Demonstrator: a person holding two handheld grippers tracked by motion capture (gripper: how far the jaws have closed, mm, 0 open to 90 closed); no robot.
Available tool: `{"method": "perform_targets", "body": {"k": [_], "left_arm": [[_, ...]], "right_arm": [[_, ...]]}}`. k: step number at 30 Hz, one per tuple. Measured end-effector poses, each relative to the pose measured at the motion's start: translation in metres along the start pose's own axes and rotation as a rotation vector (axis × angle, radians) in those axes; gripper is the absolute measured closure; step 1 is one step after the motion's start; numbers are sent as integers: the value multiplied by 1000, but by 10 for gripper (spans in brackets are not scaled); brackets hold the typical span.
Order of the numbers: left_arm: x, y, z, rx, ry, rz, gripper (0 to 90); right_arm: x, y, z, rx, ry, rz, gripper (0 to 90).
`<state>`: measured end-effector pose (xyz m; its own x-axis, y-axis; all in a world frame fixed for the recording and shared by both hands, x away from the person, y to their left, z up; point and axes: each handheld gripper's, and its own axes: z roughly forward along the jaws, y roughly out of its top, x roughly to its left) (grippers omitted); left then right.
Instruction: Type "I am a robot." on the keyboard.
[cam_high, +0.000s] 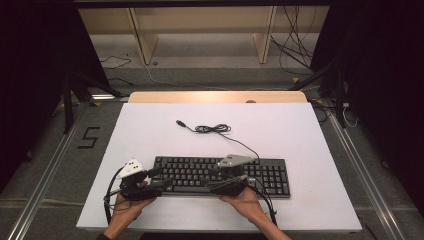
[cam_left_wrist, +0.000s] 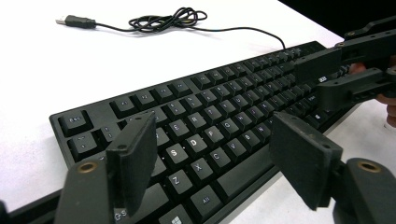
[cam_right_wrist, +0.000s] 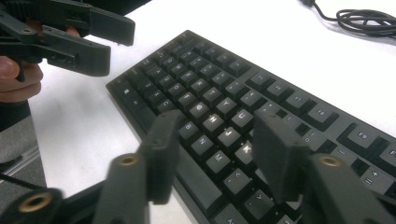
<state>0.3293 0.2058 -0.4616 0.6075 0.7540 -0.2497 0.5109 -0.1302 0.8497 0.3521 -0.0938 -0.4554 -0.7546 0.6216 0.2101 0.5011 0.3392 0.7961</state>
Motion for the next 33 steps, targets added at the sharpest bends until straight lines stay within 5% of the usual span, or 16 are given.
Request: {"method": "perform_targets", "body": {"k": [17,33], "left_arm": [[-3,-1,-3,-13,5,-4,281],[-5,-3,-8,-23,4,1,271]], "right_arm": [[4,2,18,61,2,-13,856],[4,0,29,115,-29,-27,900]]}}
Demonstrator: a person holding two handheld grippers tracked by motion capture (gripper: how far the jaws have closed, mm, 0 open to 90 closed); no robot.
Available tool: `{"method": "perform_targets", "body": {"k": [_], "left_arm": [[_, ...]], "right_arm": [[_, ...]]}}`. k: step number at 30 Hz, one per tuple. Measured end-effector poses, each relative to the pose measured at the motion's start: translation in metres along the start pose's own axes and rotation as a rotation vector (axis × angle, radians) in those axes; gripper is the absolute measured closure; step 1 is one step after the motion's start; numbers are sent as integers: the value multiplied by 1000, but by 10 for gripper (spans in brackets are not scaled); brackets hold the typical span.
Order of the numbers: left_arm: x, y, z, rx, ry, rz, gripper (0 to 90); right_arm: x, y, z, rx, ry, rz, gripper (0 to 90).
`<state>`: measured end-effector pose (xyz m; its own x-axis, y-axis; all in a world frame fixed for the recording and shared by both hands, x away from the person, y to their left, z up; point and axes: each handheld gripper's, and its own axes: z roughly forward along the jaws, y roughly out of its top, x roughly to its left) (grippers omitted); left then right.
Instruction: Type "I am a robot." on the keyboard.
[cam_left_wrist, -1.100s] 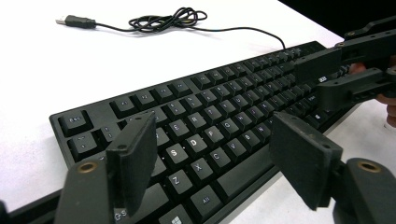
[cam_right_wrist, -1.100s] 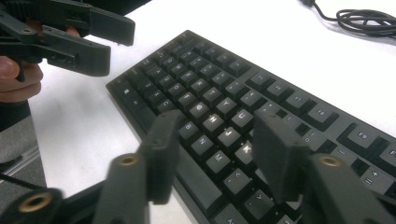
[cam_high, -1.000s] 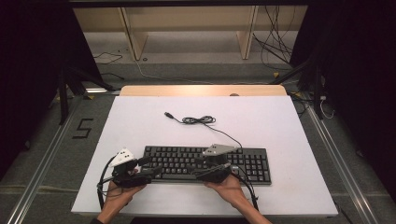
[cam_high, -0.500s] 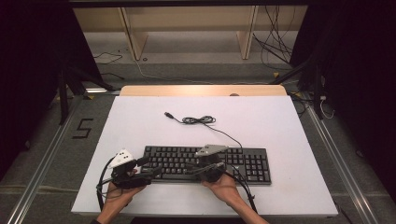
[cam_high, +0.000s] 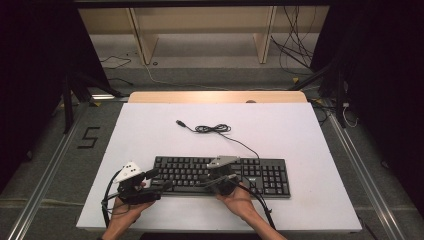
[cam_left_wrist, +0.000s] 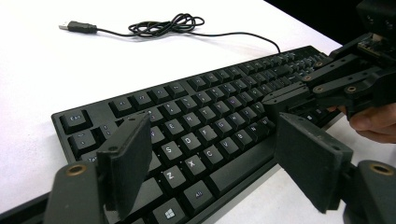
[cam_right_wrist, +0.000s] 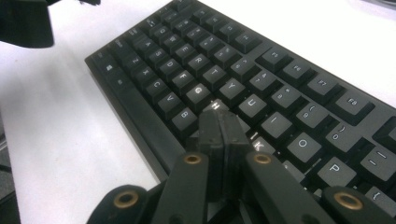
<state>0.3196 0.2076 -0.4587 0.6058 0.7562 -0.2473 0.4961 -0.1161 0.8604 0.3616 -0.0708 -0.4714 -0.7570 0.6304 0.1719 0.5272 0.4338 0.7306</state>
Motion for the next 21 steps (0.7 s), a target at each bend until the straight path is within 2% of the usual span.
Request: {"method": "perform_targets", "body": {"k": [16,21], "left_arm": [[-1,-1,-2,-8,-7,4,264],[-2,-1,-3,-11,-6,6,264]], "right_arm": [[0,-5,6,43,-21,-14,900],[0,-6,7,37,-26,-22,900]]}}
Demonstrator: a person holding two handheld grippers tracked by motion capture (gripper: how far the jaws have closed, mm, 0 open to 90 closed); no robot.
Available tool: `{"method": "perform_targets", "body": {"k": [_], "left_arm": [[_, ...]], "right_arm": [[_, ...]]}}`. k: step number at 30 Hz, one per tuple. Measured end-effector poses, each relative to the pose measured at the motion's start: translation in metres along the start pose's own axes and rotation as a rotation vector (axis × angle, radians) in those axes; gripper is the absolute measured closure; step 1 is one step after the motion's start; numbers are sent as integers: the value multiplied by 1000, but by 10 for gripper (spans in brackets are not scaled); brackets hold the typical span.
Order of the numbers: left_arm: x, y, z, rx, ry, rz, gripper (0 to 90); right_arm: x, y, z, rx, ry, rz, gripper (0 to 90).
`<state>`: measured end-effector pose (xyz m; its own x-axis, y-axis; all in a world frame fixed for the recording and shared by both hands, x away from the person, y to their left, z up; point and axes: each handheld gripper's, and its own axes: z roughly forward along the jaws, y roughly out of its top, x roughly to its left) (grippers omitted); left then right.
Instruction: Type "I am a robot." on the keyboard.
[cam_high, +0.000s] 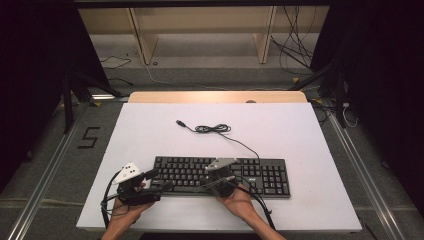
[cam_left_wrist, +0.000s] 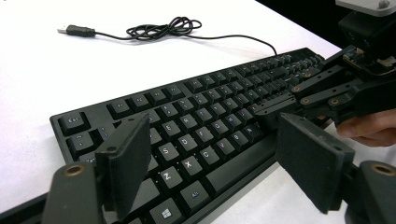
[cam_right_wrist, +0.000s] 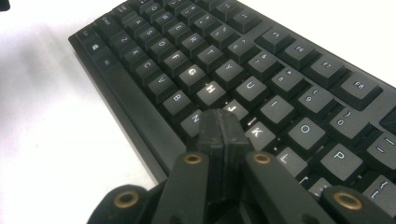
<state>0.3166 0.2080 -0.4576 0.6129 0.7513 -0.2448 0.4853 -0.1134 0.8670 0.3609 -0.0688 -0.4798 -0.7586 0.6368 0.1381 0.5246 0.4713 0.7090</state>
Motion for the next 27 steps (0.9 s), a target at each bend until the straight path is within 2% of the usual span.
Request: {"method": "perform_targets", "body": {"k": [8,13,16,22,27], "left_arm": [[0,0,0,-6,5,-1,264],[-1,0,-1,-11,5,2,264],[-1,0,-1,-15,10,2,264],[-1,0,-2,-19,12,-1,264],[-1,0,-2,-19,13,0,263]], "right_arm": [[-2,1,-2,-6,20,22,886],[-3,2,-10,-48,46,43,822],[-4,3,-14,-72,59,50,757],[-4,4,-20,-96,84,54,565],[-3,4,-22,-98,92,63,480]]}}
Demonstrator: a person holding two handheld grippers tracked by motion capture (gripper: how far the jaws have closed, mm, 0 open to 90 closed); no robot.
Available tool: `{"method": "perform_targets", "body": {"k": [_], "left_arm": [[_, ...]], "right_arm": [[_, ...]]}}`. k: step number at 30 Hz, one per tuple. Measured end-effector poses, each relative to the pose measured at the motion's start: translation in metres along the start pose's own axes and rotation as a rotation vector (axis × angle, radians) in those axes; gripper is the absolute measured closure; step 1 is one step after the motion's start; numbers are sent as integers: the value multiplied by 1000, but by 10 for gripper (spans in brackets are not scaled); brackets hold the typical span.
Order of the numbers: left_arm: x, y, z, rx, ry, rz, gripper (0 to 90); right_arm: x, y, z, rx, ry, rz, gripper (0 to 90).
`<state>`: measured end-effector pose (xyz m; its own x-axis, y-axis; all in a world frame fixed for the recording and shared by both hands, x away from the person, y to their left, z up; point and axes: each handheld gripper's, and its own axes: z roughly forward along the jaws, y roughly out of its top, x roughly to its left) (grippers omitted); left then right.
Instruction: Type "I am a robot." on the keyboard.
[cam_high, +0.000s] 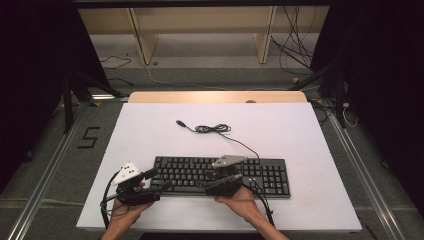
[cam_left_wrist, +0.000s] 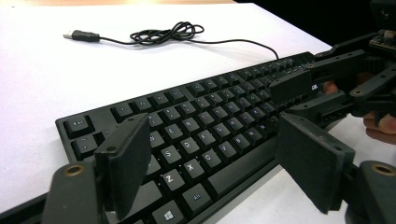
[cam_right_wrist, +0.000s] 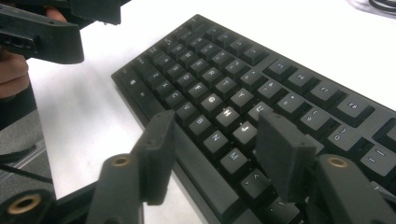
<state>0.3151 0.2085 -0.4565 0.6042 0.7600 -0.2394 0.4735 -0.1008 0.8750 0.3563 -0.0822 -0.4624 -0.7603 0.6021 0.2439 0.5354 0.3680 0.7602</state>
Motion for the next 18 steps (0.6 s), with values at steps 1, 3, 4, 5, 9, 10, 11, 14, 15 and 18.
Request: {"method": "perform_targets", "body": {"k": [1,3,4,5,9,10,11,14,15,18], "left_arm": [[0,0,0,-1,0,0,263],[0,0,0,-1,1,0,263],[0,0,0,0,1,0,263],[0,0,0,0,1,0,263],[0,0,0,0,2,0,263],[1,0,0,1,3,1,263],[1,0,0,1,3,1,263],[1,0,0,1,4,1,262],[1,0,0,1,5,1,262],[1,0,0,1,5,1,262]], "right_arm": [[0,0,0,-2,2,0,472],[1,0,-1,-5,6,-4,462],[2,0,-1,-7,10,-4,459],[2,0,-2,-8,14,-7,456],[4,-1,-1,-3,21,-9,430],[5,-1,-1,-1,21,-10,422],[5,-1,-1,0,23,-10,417],[6,-2,-1,1,27,-12,415],[6,-2,-1,0,27,-13,425],[8,-3,-1,-2,32,-22,507]]}}
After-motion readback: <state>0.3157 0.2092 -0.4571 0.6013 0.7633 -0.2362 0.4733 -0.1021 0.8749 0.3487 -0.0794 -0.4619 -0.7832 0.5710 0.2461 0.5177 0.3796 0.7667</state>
